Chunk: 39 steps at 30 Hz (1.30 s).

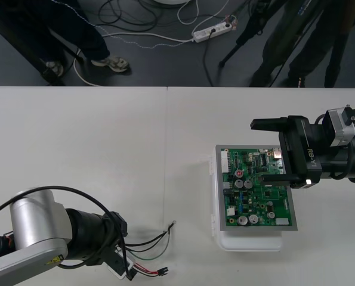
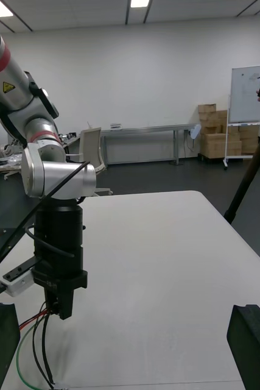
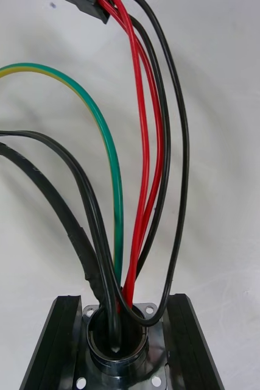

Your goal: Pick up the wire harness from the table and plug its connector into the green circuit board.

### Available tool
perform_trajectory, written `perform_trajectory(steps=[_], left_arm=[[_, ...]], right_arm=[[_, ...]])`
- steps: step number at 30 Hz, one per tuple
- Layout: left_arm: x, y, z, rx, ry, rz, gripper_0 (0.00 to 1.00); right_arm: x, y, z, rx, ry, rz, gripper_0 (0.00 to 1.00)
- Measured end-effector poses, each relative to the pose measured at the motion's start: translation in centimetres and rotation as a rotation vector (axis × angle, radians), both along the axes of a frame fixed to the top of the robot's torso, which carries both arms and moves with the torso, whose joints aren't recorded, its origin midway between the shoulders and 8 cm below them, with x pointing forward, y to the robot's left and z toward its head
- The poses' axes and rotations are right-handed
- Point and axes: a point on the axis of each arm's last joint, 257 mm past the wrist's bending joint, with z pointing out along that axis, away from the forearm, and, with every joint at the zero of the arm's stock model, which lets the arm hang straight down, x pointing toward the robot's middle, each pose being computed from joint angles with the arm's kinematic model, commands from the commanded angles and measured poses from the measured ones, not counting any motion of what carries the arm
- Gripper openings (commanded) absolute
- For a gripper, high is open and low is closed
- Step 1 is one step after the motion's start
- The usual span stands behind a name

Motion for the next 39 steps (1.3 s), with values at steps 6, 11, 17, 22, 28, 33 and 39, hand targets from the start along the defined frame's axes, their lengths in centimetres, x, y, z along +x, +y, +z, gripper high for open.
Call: perform_trajectory(steps=[6, 11, 17, 22, 28, 33, 39], left_arm=[[0.5, -1.4, 3.6, -0.072, 0.003, 0.021, 0.00], [0.7, -1.7, 6.6, -0.115, 0.025, 0.061, 0.00], [0.3, -1.3, 8.8, -0.153, 0.065, 0.111, 0.00], [-1.1, -1.5, 10.7, -0.222, 0.160, 0.157, 0.00], [-1.4, -0.7, 13.7, -0.283, 0.240, 0.214, 0.00], [-1.7, -0.5, 15.5, -0.313, 0.282, 0.233, 0.00], [-0.5, -2.2, 19.0, -0.455, 0.275, 0.248, 0.00]], right_arm=[[0.0, 0.0, 0.0, 0.000, 0.000, 0.000, 1.00], [0.0, 0.0, 0.0, 0.000, 0.000, 0.000, 1.00], [0.0, 0.0, 0.0, 0.000, 0.000, 0.000, 1.00], [0.0, 0.0, 0.0, 0.000, 0.000, 0.000, 1.00], [0.1, -0.1, -0.1, 0.001, 0.005, -0.003, 1.00], [0.3, -0.2, -0.3, 0.002, 0.013, -0.008, 1.00], [0.3, -0.2, -0.2, 0.003, 0.013, -0.008, 1.00]])
